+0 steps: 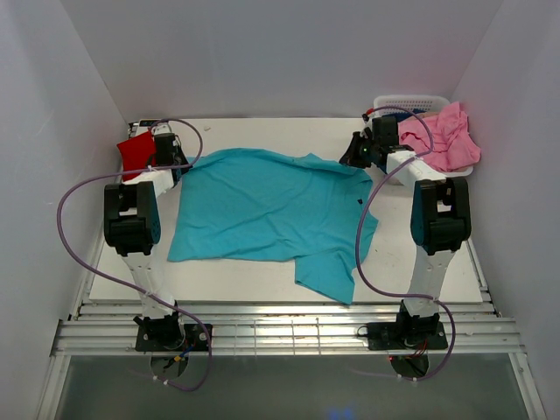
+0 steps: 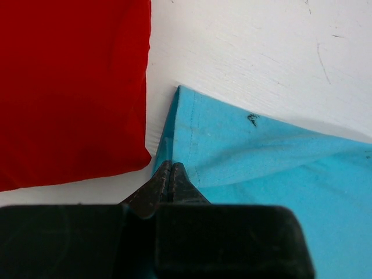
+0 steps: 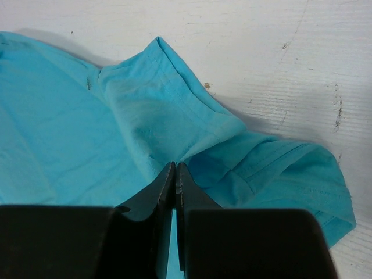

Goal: Fold and stack the t-shirts
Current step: Grap the side of the flattened tshirt furthest away from the robot with both arms

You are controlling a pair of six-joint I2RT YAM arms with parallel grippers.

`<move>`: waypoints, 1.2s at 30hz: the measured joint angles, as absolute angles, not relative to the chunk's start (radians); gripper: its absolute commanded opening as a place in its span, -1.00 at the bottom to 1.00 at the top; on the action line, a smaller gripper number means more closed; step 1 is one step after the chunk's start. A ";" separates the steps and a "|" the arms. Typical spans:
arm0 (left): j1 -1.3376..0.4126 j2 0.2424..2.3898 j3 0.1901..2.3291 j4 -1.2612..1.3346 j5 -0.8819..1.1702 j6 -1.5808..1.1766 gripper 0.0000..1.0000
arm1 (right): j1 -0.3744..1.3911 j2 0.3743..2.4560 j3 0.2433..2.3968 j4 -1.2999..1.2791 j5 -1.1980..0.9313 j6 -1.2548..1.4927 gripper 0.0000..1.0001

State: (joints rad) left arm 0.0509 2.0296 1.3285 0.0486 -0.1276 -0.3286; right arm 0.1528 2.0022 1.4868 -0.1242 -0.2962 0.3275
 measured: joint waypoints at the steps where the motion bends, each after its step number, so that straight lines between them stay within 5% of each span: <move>1: 0.051 2.029 1.328 0.047 -0.131 -0.329 -1.00 | 0.153 2.002 1.487 -0.125 -0.294 0.326 -0.85; 17: 0.051 2.130 1.556 0.101 -0.115 -0.287 -1.00 | 0.153 2.042 1.583 -0.148 -0.290 0.311 -0.85; 18: 0.051 2.153 1.581 0.104 -0.113 -0.281 -0.92 | 0.153 2.050 1.589 -0.148 -0.290 0.311 -0.85; 21: 0.051 2.251 1.700 0.086 -0.102 -0.254 0.10 | 0.153 2.071 1.597 -0.148 -0.291 0.311 -0.85; 23: 0.051 2.321 1.773 0.049 -0.101 -0.244 0.42 | 0.153 2.083 1.597 -0.150 -0.291 0.311 -0.85; 36: 0.049 2.410 1.807 0.009 -0.135 -0.215 0.53 | 0.153 2.092 1.595 -0.155 -0.295 0.310 -0.85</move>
